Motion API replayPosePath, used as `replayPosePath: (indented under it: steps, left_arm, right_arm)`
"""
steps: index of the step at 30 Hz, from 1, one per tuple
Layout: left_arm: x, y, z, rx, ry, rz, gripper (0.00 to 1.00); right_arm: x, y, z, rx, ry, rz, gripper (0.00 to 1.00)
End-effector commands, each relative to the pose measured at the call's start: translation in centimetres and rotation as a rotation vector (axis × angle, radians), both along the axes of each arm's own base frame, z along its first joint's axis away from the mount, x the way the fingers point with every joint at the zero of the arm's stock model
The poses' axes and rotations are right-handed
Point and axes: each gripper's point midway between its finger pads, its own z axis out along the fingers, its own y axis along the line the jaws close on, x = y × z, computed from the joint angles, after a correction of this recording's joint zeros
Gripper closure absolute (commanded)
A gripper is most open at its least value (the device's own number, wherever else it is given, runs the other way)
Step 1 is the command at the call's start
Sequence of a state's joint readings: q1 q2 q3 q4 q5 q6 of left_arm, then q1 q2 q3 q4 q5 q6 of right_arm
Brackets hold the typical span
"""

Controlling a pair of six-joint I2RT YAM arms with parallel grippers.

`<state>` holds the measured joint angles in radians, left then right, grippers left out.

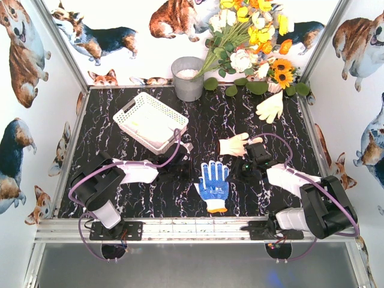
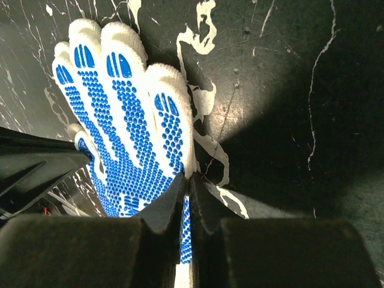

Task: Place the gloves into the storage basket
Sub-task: Pair the glove with the glove.

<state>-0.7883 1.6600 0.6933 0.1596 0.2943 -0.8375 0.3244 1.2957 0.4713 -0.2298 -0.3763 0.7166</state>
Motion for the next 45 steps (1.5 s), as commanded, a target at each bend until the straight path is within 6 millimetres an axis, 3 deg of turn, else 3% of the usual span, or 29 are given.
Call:
replayPosePath:
  steps: [1,3,7,11,20,26,39,45]
  left_arm:
    - [0.6,0.1,0.0,0.02,-0.022,0.021,1.0]
    - [0.5,0.3,-0.2,0.027,-0.018,0.027,0.99]
    - [0.5,0.2,-0.1,0.023,-0.019,0.026,0.79]
    - [0.7,-0.2,0.1,0.005,-0.023,0.021,0.76]
    - [0.9,-1.1,0.7,-0.054,-0.028,0.023,0.82]
    - [1.0,-0.8,0.9,-0.062,-0.036,0.049,1.0]
    - [1.7,1.8,1.8,-0.022,-0.101,0.156,1.0]
    - [1.7,2.0,1.6,-0.021,-0.098,0.163,1.0]
  right_arm:
    - [1.9,0.1,1.9,-0.003,-0.095,0.007,0.98]
    - [1.9,0.2,2.2,0.005,-0.104,0.013,0.99]
    - [2.0,0.3,2.8,0.015,-0.121,0.021,1.0]
    - [2.0,0.5,3.1,0.027,-0.128,0.03,1.0]
    - [2.1,1.0,3.7,0.053,-0.147,0.047,1.0]
    - [2.3,1.2,4.8,0.074,-0.182,0.054,1.0]
    - [3.0,1.9,6.2,0.109,-0.227,0.082,1.0]
    - [3.7,2.1,6.5,0.102,-0.241,0.092,1.0]
